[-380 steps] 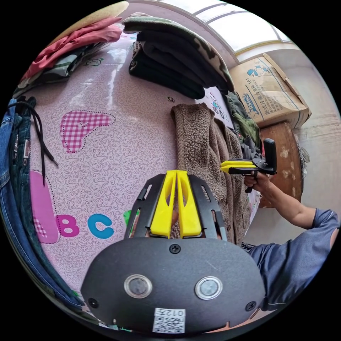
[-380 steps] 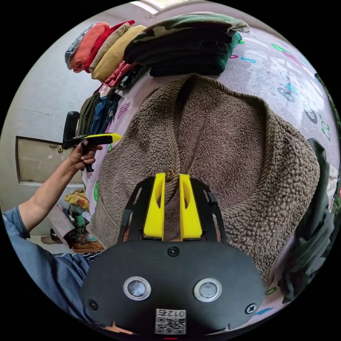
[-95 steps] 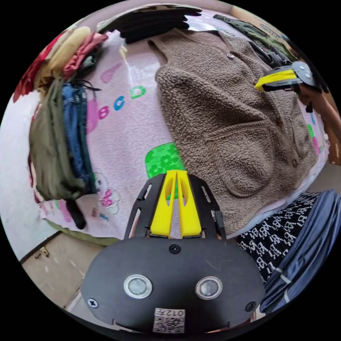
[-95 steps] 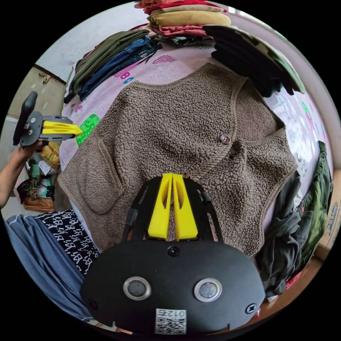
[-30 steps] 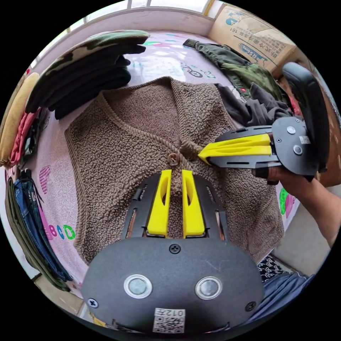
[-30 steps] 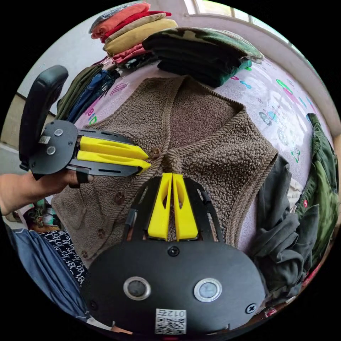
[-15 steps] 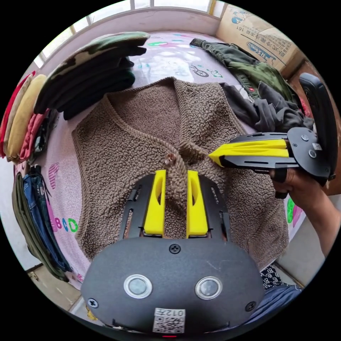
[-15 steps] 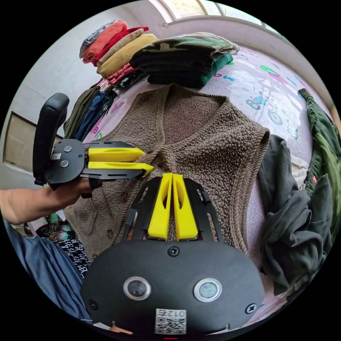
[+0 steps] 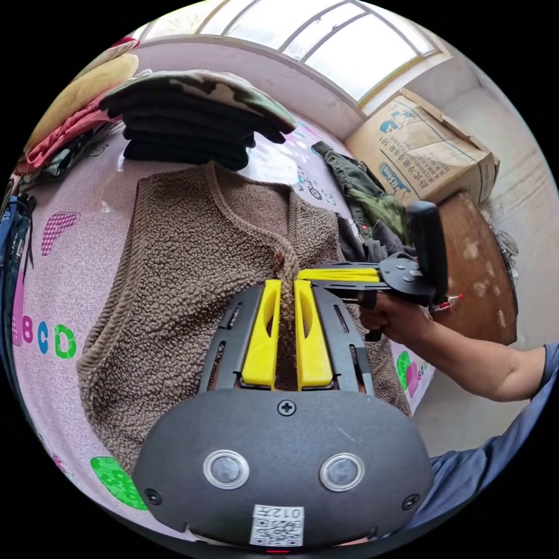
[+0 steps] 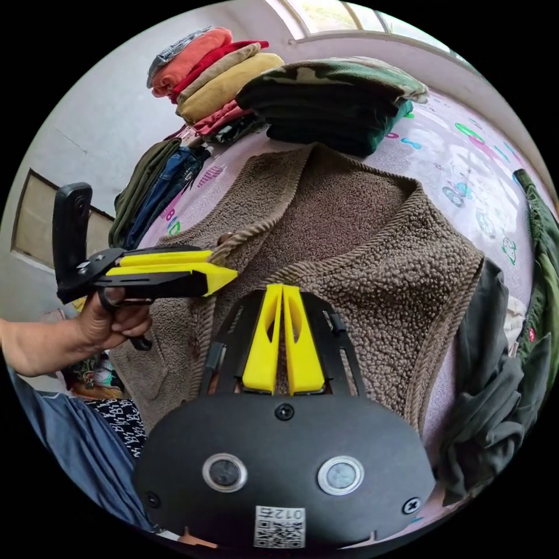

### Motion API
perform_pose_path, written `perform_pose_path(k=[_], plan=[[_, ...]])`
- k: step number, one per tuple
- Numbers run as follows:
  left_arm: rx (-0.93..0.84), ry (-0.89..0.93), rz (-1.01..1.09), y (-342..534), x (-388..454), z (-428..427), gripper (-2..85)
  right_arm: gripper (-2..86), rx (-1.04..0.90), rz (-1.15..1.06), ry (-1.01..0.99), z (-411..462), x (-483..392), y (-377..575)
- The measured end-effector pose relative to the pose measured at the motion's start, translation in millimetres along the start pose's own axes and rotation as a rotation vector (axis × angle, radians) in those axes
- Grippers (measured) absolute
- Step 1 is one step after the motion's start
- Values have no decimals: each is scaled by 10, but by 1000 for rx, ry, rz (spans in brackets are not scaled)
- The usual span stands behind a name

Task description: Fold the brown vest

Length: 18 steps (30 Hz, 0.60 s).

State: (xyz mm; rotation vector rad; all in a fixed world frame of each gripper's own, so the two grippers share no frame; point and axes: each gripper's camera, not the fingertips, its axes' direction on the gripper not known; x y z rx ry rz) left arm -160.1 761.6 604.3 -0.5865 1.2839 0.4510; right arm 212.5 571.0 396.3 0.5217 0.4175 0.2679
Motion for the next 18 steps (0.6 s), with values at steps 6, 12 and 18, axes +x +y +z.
perform_pose_path(k=[6, 12, 18], plan=[[-5, 27, 40, 11, 22, -12, 39, 0, -15, -2, -30, 19, 103, 20], [-96, -5, 73, -41, 125, 199, 69, 1, 208, 201, -57, -600, 486, 585], [-271, 19, 171, -216, 373, 531, 154, 2, 190, 258, -28, -639, 533, 1069]])
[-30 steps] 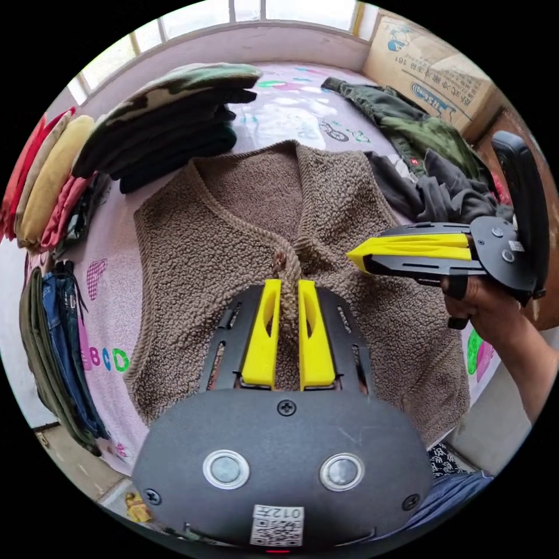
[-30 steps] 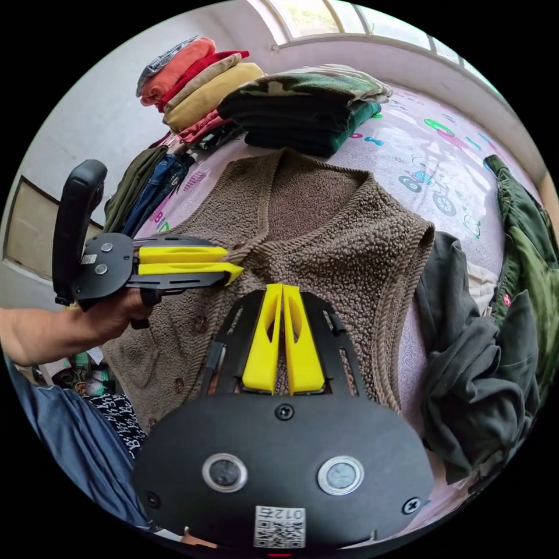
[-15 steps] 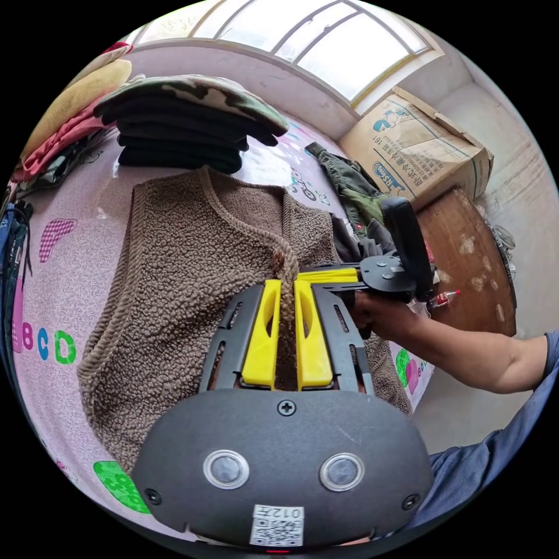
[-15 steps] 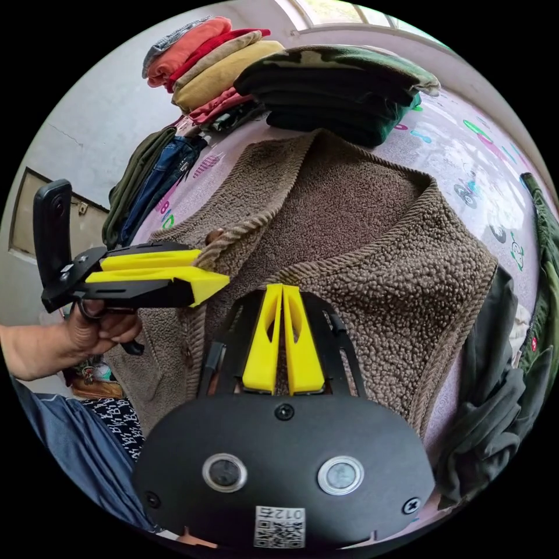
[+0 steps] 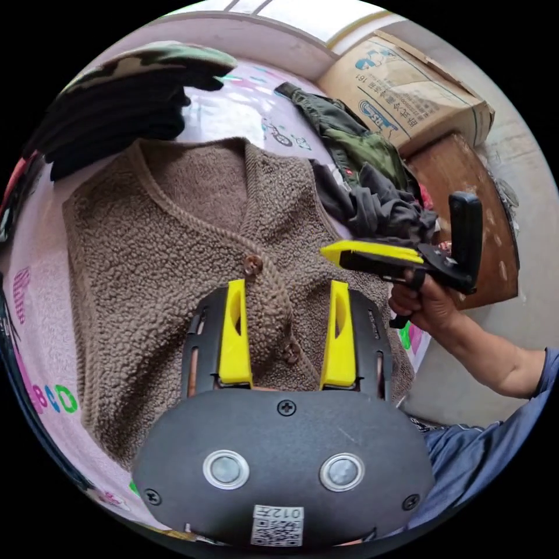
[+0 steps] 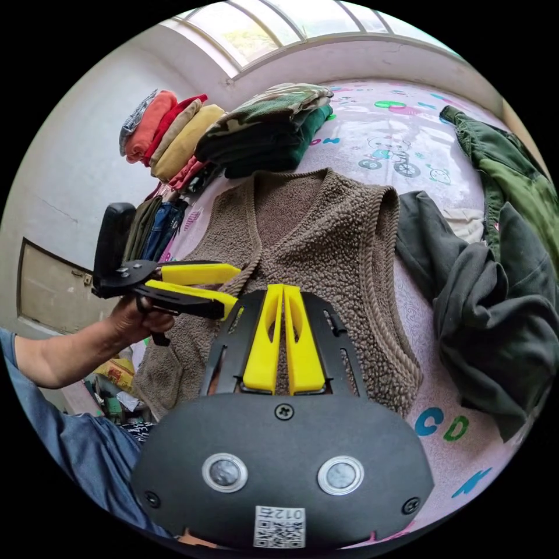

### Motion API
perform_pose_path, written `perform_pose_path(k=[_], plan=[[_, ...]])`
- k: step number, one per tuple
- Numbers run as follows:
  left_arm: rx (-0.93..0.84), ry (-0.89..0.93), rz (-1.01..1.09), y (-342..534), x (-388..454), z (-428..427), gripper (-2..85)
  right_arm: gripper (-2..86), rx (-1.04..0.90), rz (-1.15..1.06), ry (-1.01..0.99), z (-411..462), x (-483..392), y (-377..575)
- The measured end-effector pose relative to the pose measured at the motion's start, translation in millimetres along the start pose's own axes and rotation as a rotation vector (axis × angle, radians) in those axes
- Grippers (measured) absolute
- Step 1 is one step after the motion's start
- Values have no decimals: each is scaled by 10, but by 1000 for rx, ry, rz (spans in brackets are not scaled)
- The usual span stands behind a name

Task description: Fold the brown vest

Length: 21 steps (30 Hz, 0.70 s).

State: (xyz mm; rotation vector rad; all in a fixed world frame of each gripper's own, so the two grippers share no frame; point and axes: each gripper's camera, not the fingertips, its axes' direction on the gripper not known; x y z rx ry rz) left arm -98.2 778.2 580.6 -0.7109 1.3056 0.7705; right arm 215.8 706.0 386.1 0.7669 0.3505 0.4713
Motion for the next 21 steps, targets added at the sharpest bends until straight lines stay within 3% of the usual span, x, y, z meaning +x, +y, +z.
perform_pose_path(k=[4, 10, 16, 21], plan=[[148, -169, -5, 59, 125, -356, 134, 2, 28, -22, 22, -96, -91, 168], [43, -377, -91, 418, -212, -392, 51, 1, 26, -104, -112, 79, -448, 45], [-30, -513, -182, 673, -602, -349, 5, -1, -149, -141, 15, 657, -621, -160], [5, -438, -195, 740, -751, -389, 0, -1, -178, -96, -54, 767, -534, -215]])
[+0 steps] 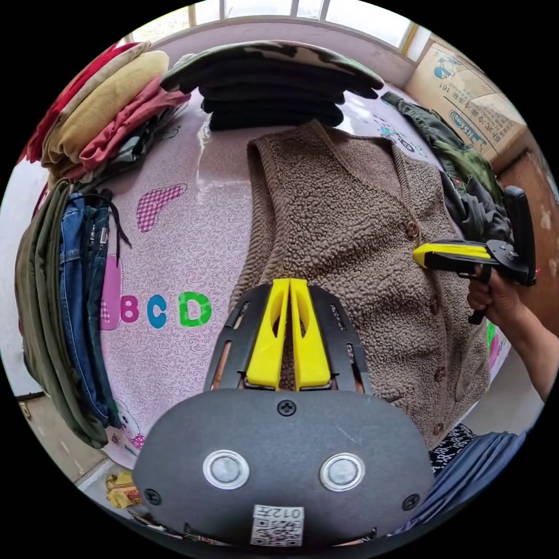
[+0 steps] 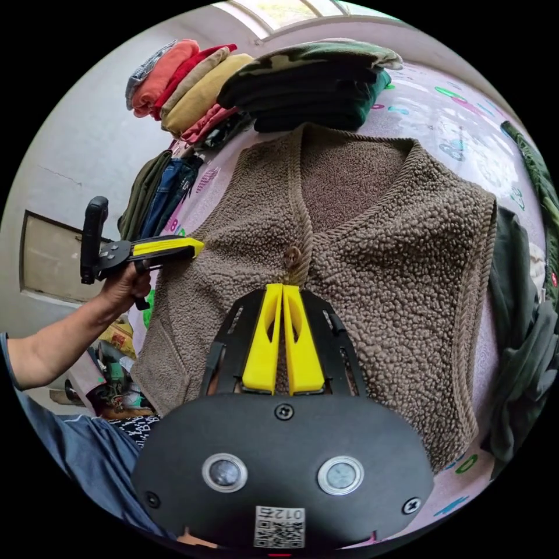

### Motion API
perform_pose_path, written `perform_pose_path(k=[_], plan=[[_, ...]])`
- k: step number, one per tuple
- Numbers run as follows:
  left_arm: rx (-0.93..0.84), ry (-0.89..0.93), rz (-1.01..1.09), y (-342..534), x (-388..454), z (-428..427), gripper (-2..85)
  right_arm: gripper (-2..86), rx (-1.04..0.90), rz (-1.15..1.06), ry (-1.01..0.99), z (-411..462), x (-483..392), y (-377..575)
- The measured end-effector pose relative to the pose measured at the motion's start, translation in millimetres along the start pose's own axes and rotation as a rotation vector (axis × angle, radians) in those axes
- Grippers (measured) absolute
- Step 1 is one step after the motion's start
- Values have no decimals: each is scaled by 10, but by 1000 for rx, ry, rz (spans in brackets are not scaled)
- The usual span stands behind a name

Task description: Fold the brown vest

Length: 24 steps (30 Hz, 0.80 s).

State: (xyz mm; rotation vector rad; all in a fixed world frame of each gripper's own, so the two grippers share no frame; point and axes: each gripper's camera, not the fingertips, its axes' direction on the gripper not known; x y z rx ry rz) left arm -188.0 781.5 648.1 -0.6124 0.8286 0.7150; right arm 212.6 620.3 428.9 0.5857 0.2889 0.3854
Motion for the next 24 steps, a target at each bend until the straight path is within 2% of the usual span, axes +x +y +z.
perform_pose_path(k=[4, 7, 9, 11, 13, 15, 16, 20, 24], plan=[[120, 31, -77, 124, -93, -337, 1, -1, 101, -45, 44, -613, -68, 338], [215, 130, -42, 221, 33, -654, 2, 0, 139, 54, 225, -1062, 115, 800], [183, 267, 51, 209, 276, -658, 2, 0, 148, 126, 286, -1226, 276, 1042], [101, 378, 193, 179, 737, -533, 2, 0, 126, 196, 213, -1255, 481, 1200], [36, 387, 288, 176, 1082, -383, 2, -1, 89, 220, 195, -1129, 602, 1212], [-47, 315, 320, 180, 1325, -172, 2, -1, -35, 252, 309, -875, 734, 1186], [-102, 220, 322, 191, 1416, -24, 1, -1, -34, 216, 352, -799, 735, 1199], [-86, 281, 180, 218, 1301, -78, 2, -1, 27, 243, 340, -1006, 590, 1242], [-2, 340, 228, 477, 1253, -559, 3, -1, 63, 115, 337, -1295, 107, 1497]])
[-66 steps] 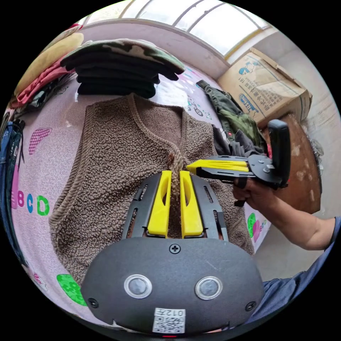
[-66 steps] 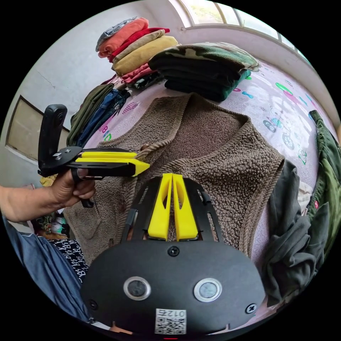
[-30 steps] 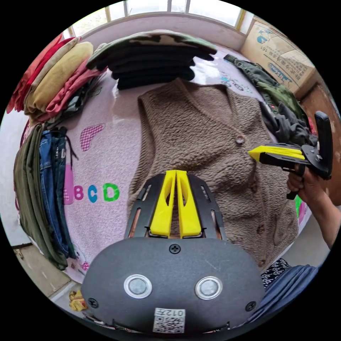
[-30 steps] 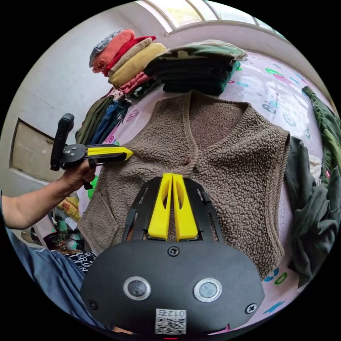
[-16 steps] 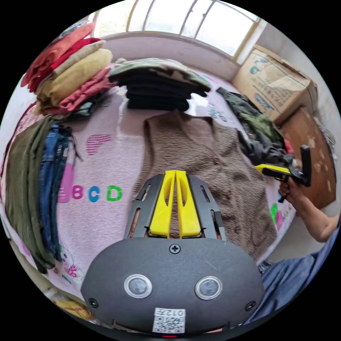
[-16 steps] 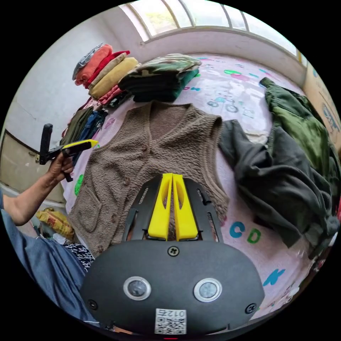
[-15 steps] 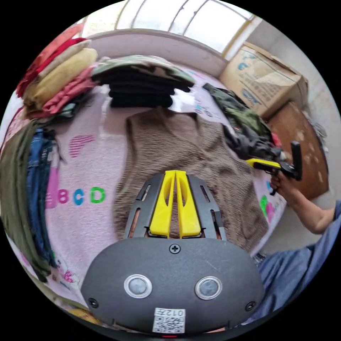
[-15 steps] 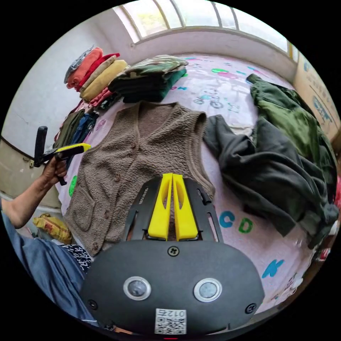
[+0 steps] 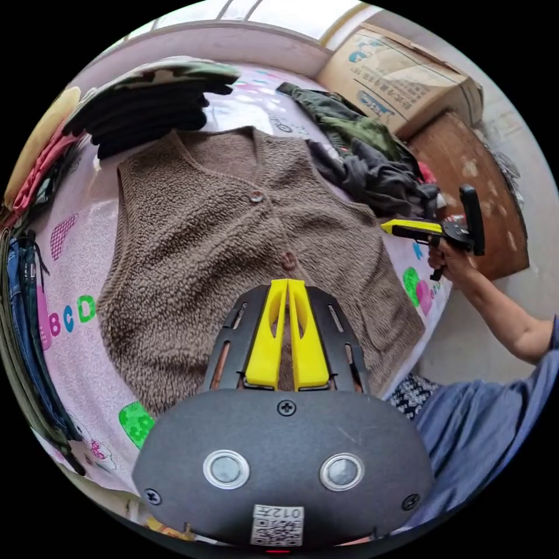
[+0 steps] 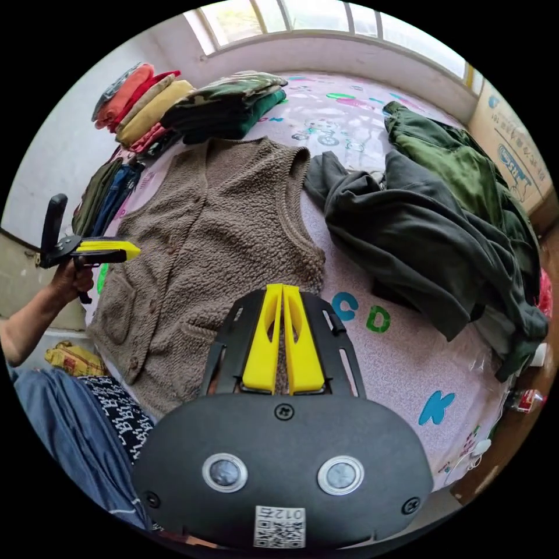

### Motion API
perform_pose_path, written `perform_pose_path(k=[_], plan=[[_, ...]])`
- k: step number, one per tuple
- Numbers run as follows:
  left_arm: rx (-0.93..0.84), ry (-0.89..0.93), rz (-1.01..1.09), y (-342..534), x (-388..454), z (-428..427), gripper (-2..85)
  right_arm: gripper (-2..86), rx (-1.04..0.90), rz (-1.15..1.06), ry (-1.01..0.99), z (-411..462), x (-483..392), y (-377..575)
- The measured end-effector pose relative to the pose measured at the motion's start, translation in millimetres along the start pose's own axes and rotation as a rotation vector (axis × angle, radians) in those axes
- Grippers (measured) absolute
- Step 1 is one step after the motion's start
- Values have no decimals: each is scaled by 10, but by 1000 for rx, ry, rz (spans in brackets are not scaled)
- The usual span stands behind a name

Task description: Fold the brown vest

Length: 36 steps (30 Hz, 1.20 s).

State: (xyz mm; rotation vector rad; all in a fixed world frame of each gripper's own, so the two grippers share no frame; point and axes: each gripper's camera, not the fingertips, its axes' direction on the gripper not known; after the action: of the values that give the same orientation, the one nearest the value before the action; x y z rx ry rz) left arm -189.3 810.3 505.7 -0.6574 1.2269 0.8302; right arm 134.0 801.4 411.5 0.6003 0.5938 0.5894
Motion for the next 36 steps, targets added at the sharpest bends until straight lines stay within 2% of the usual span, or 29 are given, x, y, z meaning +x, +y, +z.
perform_pose_path(k=[2, 5, 9, 12, 15, 18, 21, 25, 26, 30, 32, 36], plan=[[-50, 76, 64, 244, 219, -83, 4, -1, -22, -35, -64, -33, -176, 217], [-188, 153, 177, 546, 591, 107, 4, -1, -90, -33, -9, 172, -267, 337], [-340, 12, 233, 902, 883, 484, 4, -1, -132, 23, 30, 405, -158, 342], [-301, -9, 166, 990, 889, 445, 4, -1, -130, 78, 19, 359, -118, 290], [-188, 3, 126, 1027, 893, 69, 4, -1, -63, 1, 62, 77, -365, 365], [-178, 12, 151, 1174, 969, -145, 4, -1, -25, -104, -125, -163, -721, 625], [-245, -14, 167, 1296, 1032, -28, 4, -1, -85, -220, -307, -82, -1136, 886], [-379, -78, 111, 1384, 988, 284, 5, -1, -251, -320, -192, 383, -1504, 1061], [-350, -71, 98, 1399, 966, 255, 5, -1, -265, -318, -175, 476, -1496, 1089], [-272, -71, 62, 1419, 885, -72, 4, -1, -222, -220, -225, 323, -1378, 985], [-205, -152, 18, 1446, 770, -335, 4, -1, -134, -274, -282, 157, -1505, 897], [-184, -230, -145, 1485, 382, -442, 4, -1, -110, -374, -372, 228, -1843, 702]])
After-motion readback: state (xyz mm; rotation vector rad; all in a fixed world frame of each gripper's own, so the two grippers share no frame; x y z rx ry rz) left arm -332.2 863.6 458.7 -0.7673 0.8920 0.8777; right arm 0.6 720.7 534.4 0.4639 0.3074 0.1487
